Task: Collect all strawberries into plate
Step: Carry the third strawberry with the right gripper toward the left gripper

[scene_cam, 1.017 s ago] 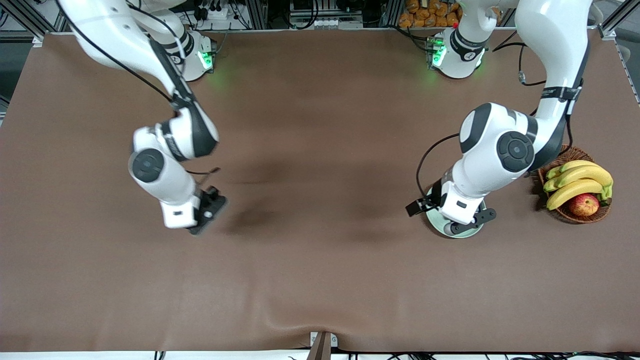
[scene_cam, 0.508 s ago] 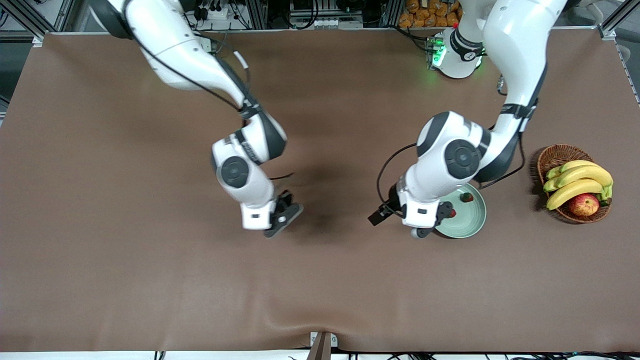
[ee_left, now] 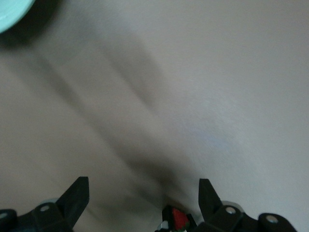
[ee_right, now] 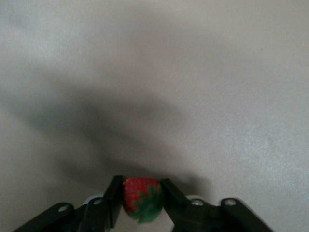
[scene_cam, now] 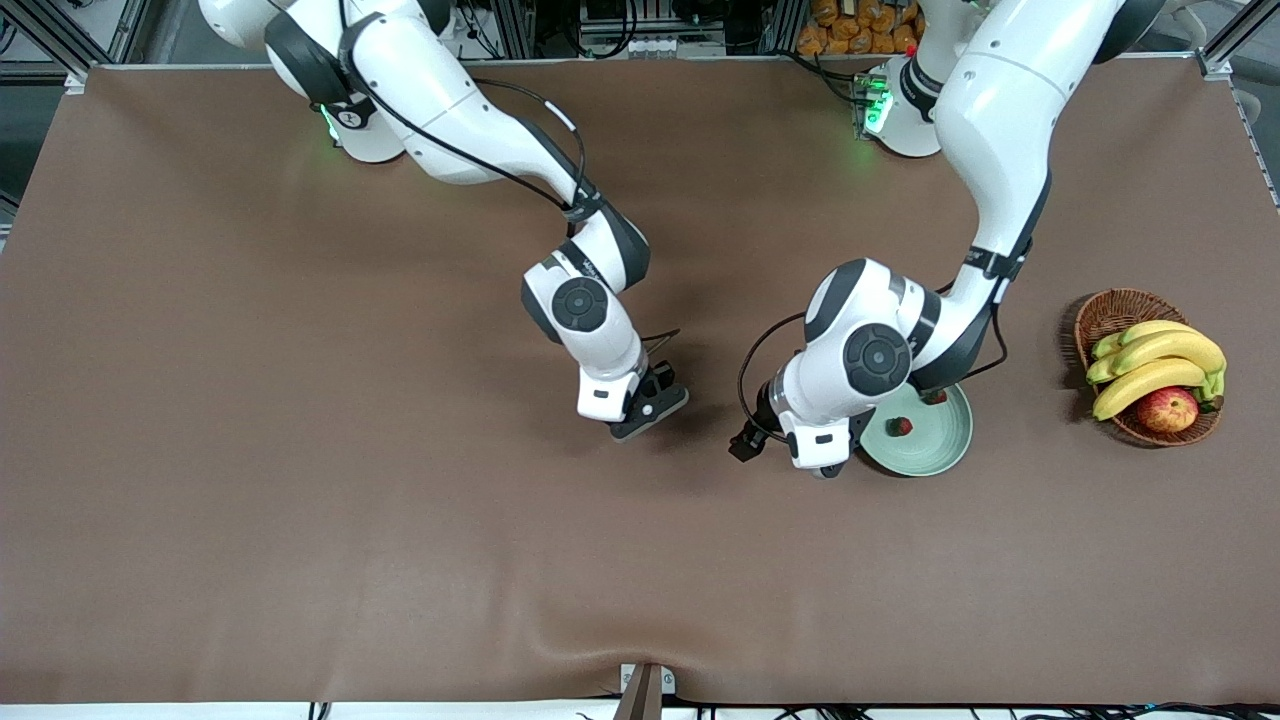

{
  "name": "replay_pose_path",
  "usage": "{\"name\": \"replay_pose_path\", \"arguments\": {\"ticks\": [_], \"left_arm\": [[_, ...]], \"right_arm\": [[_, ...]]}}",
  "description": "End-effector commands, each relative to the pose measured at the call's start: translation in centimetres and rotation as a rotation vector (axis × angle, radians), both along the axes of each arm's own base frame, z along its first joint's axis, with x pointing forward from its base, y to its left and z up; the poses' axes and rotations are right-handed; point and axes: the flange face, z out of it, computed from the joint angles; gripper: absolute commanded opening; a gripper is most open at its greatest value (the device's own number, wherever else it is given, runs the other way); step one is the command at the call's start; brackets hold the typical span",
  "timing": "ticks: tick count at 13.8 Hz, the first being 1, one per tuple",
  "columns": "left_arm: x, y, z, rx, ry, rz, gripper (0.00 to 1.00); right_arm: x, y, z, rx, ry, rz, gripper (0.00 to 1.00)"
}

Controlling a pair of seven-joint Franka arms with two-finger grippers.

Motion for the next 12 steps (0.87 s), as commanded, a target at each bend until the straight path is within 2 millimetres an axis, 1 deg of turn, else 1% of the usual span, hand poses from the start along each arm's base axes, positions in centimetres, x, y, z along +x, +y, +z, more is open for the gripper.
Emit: {"name": "replay_pose_path", "arguments": {"ticks": [1, 2, 4, 5, 6, 7, 8, 9, 10, 11, 12], "left_arm": [[0.0, -2.2, -0.2, -0.005, -0.020, 0.110, 1.00], [-0.3, -3.0, -0.8, -0.011, -0.023, 0.142, 1.00], [-0.6, -4.5, -2.1, -0.035, -0.036, 0.185, 1.00], [-0.7, -5.4, -2.6, -0.055, -0.053, 0.205, 1.00], [-1.0, -6.7, -3.2, -0.080, -0.072, 0.224, 1.00], [-1.6, -8.6, -4.1, -0.098, -0.081, 0.229, 1.00], [-2.4, -10.4, -4.8, -0.102, -0.078, 0.219, 1.00], [-2.6, -11.1, -5.5, -0.098, -0.080, 0.213, 1.00], [-3.2, -12.2, -6.4, -0.084, -0.085, 0.201, 1.00], [-3.6, -13.3, -7.0, -0.070, -0.095, 0.204, 1.00], [-4.2, -14.2, -7.7, -0.056, -0.100, 0.206, 1.00]], "right_arm": [[1.3, 0.0, 2.4, 0.026, -0.007, -0.028, 1.00], [1.6, -0.6, 3.2, 0.015, 0.009, -0.033, 1.00], [3.0, -2.6, 7.2, -0.003, 0.037, -0.055, 1.00], [4.3, -4.4, 9.8, -0.002, 0.040, -0.079, 1.00], [5.3, -6.4, 11.8, -0.011, 0.058, -0.098, 1.00], [6.5, -9.2, 14.0, -0.026, 0.082, -0.129, 1.00], [7.4, -12.4, 15.6, -0.046, 0.117, -0.164, 1.00], [8.3, -16.1, 18.1, -0.048, 0.134, -0.212, 1.00], [8.7, -19.5, 20.2, -0.055, 0.151, -0.250, 1.00], [9.3, -23.4, 22.7, -0.059, 0.166, -0.298, 1.00], [9.5, -26.6, 24.8, -0.067, 0.188, -0.334, 1.00]]}}
